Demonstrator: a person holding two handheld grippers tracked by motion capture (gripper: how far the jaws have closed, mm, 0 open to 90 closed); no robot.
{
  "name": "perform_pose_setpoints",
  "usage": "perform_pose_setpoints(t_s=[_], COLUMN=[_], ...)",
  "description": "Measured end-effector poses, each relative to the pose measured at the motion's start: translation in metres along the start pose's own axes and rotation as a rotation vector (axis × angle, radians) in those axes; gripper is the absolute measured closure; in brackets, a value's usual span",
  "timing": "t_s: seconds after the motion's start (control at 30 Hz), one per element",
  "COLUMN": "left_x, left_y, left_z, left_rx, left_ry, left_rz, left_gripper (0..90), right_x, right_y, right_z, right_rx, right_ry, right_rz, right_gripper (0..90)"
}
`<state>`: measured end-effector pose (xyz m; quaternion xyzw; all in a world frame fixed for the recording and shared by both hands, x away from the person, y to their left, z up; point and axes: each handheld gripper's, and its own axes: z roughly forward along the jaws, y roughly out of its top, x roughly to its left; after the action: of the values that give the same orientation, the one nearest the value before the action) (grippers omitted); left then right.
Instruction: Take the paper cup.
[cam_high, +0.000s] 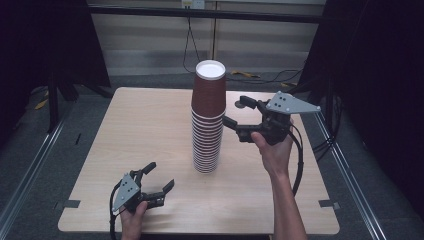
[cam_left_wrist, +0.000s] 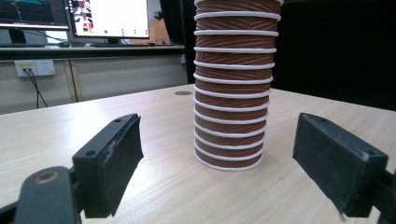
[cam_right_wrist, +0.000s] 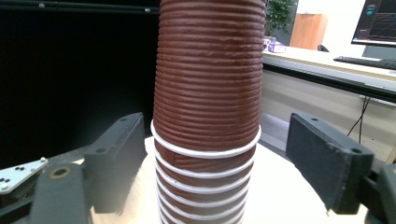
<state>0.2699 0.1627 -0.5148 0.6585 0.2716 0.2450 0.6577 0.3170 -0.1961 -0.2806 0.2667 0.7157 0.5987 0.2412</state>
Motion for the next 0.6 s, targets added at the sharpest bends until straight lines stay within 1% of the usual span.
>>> perform_pose_setpoints(t_s=[0.1,0.2,0.3,0.33,0.37,0.47,0.5,0.6], left_x=[0.000,0.000,0.000,0.000,0.000,0.000,0.000,0.000], left_y=[0.000,0.000,0.000,0.000,0.000,0.000,0.000,0.000], left_z=[0.000,0.000,0.000,0.000,0.000,0.000,0.000,0.000], left_rx=[0.000,0.000,0.000,0.000,-0.001,-0.002,-0.002,-0.002], left_ry=[0.000,-0.001,-0.001,-0.001,-0.002,-0.002,-0.002,-0.002], left_rz=[0.000,0.000,0.001,0.001,0.001,0.002,0.002,0.001], left_gripper=[15.5,15.4,15.4,15.4,15.4,15.5,15.5,15.4], right_x=[-0.001,-0.003,-0.004,-0.005,-0.005,-0.005,-0.006,-0.008], right_y=[0.005,0.010,0.013,0.017,0.017,0.024,0.026,0.032], right_z=[0.001,0.003,0.005,0.005,0.005,0.007,0.007,0.011], right_rx=[-0.004,0.004,0.005,0.003,0.003,0.006,0.008,0.022], right_ry=[-0.005,0.015,0.013,0.016,0.016,0.009,0.013,0.023], right_rz=[-0.011,-0.001,0.000,0.002,0.002,-0.011,-0.005,-0.004], right_gripper=[20.2,20.1,17.3,17.1,17.1,15.0,13.6,13.4])
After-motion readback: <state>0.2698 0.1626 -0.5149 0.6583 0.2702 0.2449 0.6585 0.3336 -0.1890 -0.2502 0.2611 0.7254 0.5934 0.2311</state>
